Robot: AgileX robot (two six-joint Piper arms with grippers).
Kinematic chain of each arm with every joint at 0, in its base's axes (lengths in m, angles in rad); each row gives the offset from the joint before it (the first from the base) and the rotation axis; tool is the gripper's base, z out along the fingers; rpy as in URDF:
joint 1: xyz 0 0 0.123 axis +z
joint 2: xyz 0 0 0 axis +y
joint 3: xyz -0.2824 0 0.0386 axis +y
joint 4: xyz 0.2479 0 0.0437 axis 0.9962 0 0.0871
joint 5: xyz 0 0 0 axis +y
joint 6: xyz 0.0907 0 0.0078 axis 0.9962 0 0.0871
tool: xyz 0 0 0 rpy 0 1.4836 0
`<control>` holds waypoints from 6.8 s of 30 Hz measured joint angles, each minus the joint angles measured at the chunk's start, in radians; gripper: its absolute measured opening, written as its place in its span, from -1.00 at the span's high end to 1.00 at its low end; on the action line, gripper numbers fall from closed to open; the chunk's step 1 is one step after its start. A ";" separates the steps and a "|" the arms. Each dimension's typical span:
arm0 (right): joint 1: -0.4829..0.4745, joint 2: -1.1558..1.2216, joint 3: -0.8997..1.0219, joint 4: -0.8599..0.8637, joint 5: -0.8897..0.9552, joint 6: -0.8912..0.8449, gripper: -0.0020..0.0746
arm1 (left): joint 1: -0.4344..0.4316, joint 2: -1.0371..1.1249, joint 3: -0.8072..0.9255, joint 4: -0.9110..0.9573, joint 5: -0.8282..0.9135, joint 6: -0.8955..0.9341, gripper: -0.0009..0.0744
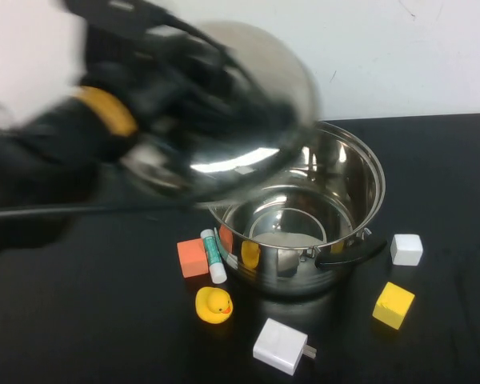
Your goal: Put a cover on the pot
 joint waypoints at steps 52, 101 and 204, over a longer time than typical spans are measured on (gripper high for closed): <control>0.000 0.000 0.000 -0.005 0.000 0.000 0.95 | -0.111 0.440 -0.236 0.156 0.028 -0.105 0.14; 0.000 0.000 0.000 -0.006 0.000 0.000 0.95 | -0.111 0.002 -0.238 0.160 0.301 0.085 0.64; 0.000 0.000 0.000 -0.007 0.000 0.000 0.95 | 0.436 -1.399 1.069 -0.248 0.564 -0.244 0.98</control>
